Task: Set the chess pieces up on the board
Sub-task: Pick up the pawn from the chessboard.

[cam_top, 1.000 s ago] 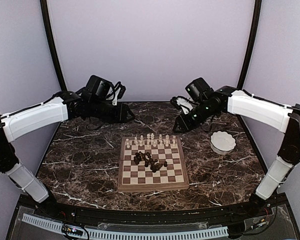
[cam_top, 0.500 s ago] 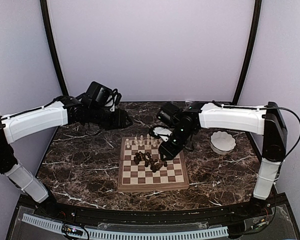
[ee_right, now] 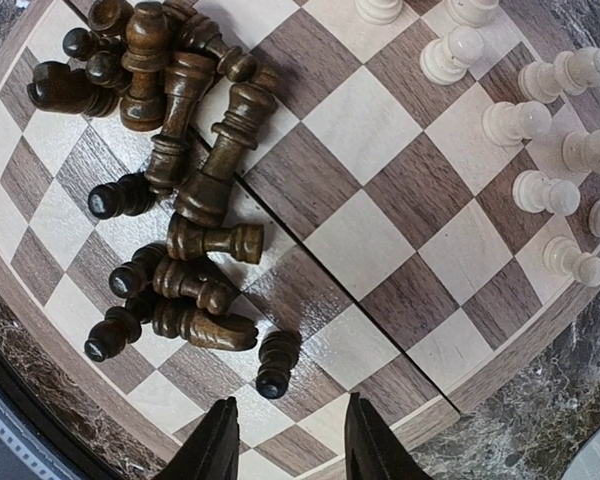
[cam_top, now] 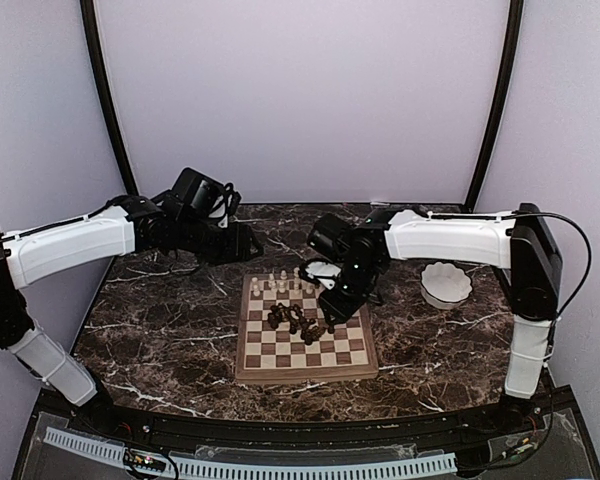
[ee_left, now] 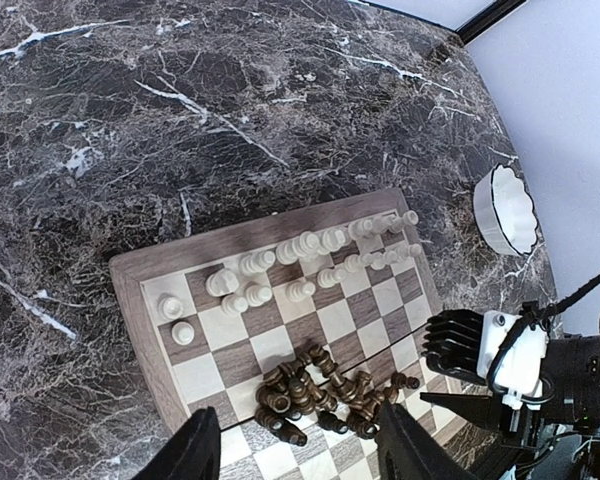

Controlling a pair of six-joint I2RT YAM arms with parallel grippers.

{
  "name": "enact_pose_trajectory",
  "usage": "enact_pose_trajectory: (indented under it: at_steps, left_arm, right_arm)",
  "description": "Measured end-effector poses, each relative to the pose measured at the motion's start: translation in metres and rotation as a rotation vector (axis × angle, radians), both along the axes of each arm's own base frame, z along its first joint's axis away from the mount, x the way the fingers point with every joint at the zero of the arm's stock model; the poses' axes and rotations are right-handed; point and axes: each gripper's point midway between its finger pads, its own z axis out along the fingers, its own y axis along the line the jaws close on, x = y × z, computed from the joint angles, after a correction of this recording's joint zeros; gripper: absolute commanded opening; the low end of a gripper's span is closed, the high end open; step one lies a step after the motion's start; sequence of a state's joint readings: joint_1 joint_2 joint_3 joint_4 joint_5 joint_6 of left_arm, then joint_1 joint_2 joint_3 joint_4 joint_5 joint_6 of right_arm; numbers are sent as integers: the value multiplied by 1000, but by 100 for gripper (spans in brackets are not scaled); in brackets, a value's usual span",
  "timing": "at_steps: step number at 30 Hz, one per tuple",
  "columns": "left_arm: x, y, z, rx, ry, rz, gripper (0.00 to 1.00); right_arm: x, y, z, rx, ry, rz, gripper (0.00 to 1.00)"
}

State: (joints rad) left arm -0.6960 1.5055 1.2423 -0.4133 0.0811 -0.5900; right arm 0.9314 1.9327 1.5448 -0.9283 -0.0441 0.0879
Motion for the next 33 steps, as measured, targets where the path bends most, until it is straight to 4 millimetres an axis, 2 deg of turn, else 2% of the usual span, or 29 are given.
enact_pose_trajectory:
  at_steps: [12,26,33]
  left_arm:
    - [-2,1,-4,4,10,0,55]
    - [-3,1,-6,5,14,-2,55]
    - [-3,1,-6,4,15,-3,54]
  right_arm:
    - [-3,3,-12,-8,29,3,29]
    - [-6,6,-20,-9,59,-13,0]
    - [-7,-2,-12,-17,42,-25,0]
